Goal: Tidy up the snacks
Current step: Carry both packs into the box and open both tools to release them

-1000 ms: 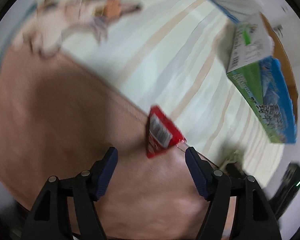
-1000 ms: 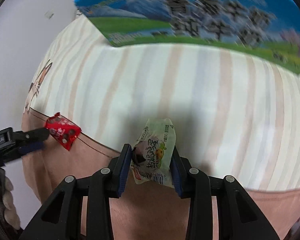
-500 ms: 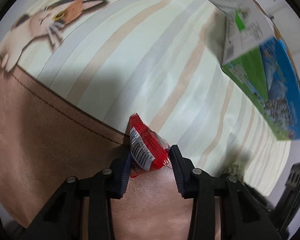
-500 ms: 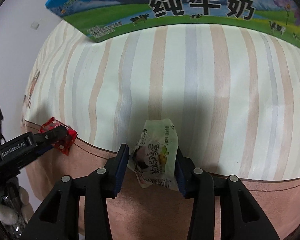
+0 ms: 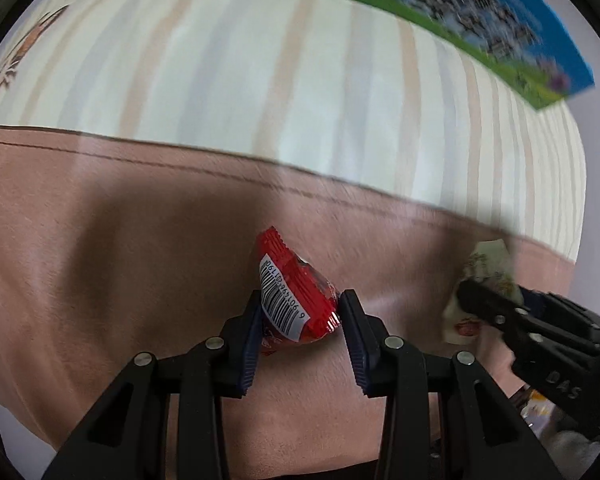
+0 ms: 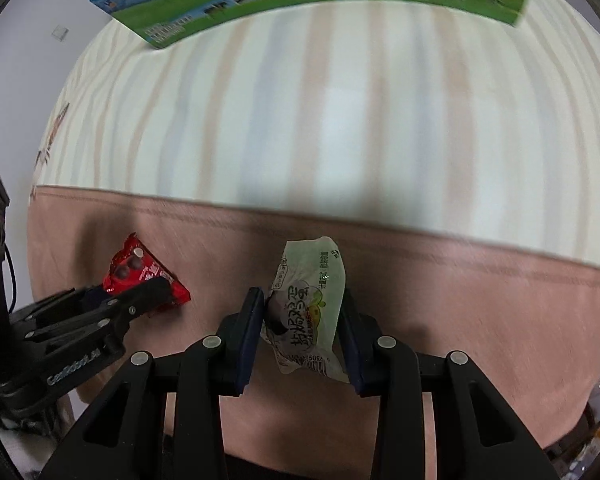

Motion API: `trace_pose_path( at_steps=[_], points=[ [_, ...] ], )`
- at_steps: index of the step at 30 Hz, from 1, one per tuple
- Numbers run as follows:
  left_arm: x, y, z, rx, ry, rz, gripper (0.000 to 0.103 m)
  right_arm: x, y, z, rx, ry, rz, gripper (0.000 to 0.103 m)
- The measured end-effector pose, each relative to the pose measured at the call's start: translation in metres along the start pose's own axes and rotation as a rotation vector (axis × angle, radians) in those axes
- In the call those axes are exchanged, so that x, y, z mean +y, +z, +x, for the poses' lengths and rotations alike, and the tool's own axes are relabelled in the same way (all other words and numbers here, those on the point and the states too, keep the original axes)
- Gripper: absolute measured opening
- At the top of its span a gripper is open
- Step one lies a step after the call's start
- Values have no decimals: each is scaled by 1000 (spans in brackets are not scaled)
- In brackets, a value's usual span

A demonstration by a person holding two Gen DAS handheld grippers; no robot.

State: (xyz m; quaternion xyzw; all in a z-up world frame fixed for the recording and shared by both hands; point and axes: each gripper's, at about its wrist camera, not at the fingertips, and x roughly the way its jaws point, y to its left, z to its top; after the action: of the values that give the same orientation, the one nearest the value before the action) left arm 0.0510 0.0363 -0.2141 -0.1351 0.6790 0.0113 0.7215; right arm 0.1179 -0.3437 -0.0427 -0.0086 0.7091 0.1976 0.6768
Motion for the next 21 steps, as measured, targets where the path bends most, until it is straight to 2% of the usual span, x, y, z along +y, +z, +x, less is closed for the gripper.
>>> trace_pose_path(
  at_steps=[7,9,11,12,15,18,19,21],
  points=[
    [-7,12,16,20,13,34,39,-20,-18,10,3,50,75,41],
    [-5,22,22,29,8,49,44,-24,-19,14,8,51,90,41],
    [-12,23,26,26,29,83,47,-24,-16,17,9,46,92,42],
    [-28,25,32,24,42,95,48,-22,-16,19,9,38,88,42],
    [-37,25,34,9,66,105,46,-10,-13,27,5,8,65,42],
    [-38,20,26,-4,74,107,38,4,-17,27,-8,-34,23,39],
    [-42,6,27,-10,68,101,37,7,-18,26,-12,-37,15,38],
    [-41,3,20,-20,62,99,37,11,-22,22,-28,-36,5,38]
  ],
)
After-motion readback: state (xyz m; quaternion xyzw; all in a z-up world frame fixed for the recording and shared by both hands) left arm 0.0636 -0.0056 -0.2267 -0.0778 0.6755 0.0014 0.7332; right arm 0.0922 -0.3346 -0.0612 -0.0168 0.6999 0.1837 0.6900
